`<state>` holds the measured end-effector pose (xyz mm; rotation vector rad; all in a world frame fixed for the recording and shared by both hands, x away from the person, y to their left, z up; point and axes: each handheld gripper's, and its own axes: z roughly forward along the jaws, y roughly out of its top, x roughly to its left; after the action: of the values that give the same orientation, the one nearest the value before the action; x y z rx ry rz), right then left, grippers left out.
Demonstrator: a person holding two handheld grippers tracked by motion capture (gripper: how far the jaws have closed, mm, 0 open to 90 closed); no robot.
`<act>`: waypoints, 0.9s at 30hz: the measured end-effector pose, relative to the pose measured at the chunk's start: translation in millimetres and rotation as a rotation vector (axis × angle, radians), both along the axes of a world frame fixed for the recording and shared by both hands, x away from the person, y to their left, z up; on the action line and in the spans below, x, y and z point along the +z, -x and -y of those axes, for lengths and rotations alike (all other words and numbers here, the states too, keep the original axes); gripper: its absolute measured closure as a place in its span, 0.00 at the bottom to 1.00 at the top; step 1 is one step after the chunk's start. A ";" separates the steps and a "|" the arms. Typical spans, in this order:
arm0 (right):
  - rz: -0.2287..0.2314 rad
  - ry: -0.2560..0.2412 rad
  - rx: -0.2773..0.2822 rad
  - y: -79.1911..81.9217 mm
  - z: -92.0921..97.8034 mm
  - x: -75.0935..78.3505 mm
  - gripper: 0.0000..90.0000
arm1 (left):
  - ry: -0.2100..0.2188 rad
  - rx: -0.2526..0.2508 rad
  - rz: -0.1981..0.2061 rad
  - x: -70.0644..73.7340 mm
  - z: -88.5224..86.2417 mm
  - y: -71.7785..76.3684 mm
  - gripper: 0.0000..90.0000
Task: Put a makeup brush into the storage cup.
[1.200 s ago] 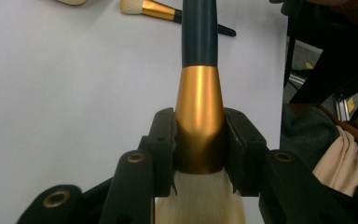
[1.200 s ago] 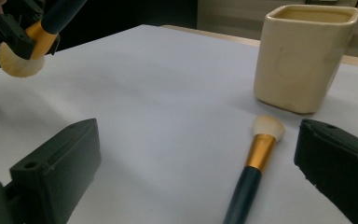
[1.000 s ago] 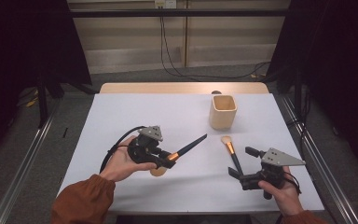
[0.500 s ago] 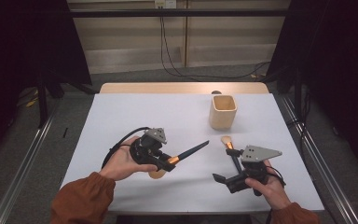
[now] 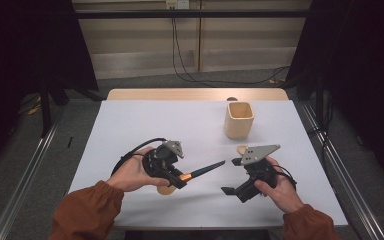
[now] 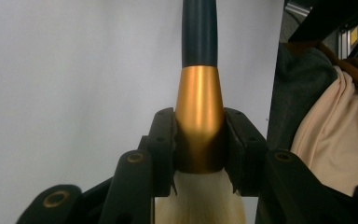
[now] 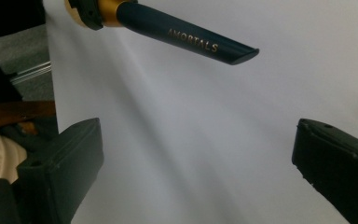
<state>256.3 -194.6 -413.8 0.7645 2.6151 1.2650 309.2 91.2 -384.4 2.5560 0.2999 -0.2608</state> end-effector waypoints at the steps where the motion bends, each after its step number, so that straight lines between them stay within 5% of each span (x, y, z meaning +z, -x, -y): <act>1: -0.014 0.009 0.013 -1.3 -1.2 -0.5 0.02 | 0.000 0.000 0.000 0.0 0.0 0.0 0.74; 9: -0.082 0.096 0.107 -12.9 -12.5 0.0 0.03 | -0.075 -0.056 -0.011 -2.2 5.3 1.2 0.74; 15: -0.098 0.216 0.177 -23.0 -25.2 3.6 0.04 | -0.117 -0.066 -0.007 -2.7 6.8 -0.3 0.74; 20: -0.123 0.304 0.247 -27.5 -35.7 5.6 0.04 | -0.133 -0.069 -0.014 -3.8 7.1 -0.8 0.74; 27: -0.148 0.366 0.298 -30.7 -44.4 11.0 0.04 | -0.141 -0.064 -0.016 -7.1 8.2 1.1 0.74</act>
<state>287.0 -150.1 -402.8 0.4316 3.0436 0.7652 308.1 83.1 -391.5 2.7069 0.2502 -0.2936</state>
